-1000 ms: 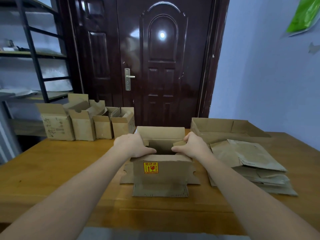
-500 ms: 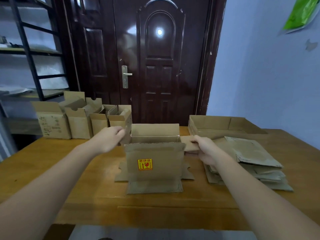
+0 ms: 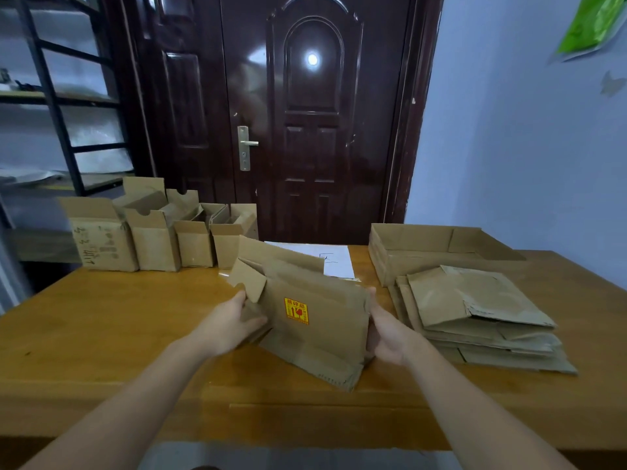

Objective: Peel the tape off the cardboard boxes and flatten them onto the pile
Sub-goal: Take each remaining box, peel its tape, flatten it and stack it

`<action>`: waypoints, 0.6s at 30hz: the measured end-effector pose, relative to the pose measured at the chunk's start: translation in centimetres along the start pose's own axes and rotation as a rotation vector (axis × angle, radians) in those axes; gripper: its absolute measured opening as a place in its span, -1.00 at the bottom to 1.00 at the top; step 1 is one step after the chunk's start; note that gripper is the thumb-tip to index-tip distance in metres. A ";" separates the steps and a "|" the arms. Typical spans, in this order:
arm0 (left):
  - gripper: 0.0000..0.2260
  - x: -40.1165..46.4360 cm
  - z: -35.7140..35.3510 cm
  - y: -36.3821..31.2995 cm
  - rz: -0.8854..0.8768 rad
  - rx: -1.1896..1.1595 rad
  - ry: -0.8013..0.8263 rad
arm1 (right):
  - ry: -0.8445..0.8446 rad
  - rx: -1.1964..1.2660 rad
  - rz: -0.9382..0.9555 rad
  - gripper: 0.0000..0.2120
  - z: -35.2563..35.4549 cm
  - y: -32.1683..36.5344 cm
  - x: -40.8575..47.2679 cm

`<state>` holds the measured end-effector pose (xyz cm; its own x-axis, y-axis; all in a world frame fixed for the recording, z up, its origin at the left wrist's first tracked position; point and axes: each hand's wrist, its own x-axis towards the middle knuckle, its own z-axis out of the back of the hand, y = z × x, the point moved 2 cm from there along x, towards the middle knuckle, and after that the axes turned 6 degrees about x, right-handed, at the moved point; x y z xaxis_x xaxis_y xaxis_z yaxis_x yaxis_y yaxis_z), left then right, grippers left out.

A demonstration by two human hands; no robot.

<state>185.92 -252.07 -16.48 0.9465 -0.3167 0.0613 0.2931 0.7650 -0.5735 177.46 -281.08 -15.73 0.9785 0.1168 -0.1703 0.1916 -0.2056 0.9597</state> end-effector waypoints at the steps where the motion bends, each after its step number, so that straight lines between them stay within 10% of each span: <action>1: -0.60 0.2 -0.2 -0.2 0.004 -0.025 -0.026 | 0.085 -0.026 0.005 -0.33 -0.3 -0.1 -0.4; 5: -0.64 0.8 -0.7 -0.9 0.029 0.039 -0.132 | 0.291 -0.142 -0.027 -0.07 -1.5 0.0 -0.8; 11: -0.39 1.3 0.7 0.7 0.162 0.197 -0.165 | 0.229 -0.220 -0.054 -0.22 -1.8 0.9 -0.8; 14: -0.19 0.9 2.2 1.4 0.201 -0.105 -0.137 | 0.254 -0.162 -0.097 -0.33 -1.1 1.2 -1.3; 18: -0.58 -0.1 3.2 0.7 0.078 -0.456 -0.072 | 0.228 -0.061 -0.076 -0.42 -0.5 1.5 -1.6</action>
<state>186.48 -249.70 -14.27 0.9751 -0.2159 0.0512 0.1469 0.4551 -0.8783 176.13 -281.10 -13.90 0.9172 0.3477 -0.1944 0.2522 -0.1292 0.9590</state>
